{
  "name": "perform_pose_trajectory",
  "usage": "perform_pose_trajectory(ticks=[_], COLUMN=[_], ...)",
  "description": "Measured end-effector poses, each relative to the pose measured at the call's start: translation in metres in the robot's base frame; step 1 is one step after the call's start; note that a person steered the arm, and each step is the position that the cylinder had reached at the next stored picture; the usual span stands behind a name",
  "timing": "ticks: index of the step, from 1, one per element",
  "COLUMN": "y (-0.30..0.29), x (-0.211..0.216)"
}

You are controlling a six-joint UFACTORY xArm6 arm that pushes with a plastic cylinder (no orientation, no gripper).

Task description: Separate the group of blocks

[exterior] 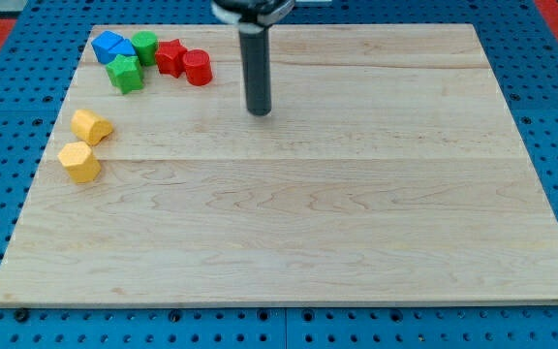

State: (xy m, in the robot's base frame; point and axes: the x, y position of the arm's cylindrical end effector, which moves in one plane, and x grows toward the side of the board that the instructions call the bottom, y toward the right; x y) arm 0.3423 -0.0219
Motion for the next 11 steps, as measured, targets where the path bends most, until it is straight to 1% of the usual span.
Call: perform_pose_trajectory(ticks=[1,2,3,4,5,6,7,8,9,10,11], y=[-0.008,-0.057,-0.117,-0.154,-0.192,-0.202,-0.162,-0.135,-0.141,-0.145,-0.167], x=[-0.051,-0.105,-0.139,-0.150,-0.150,-0.118,-0.077,-0.071,-0.081,-0.037,-0.020])
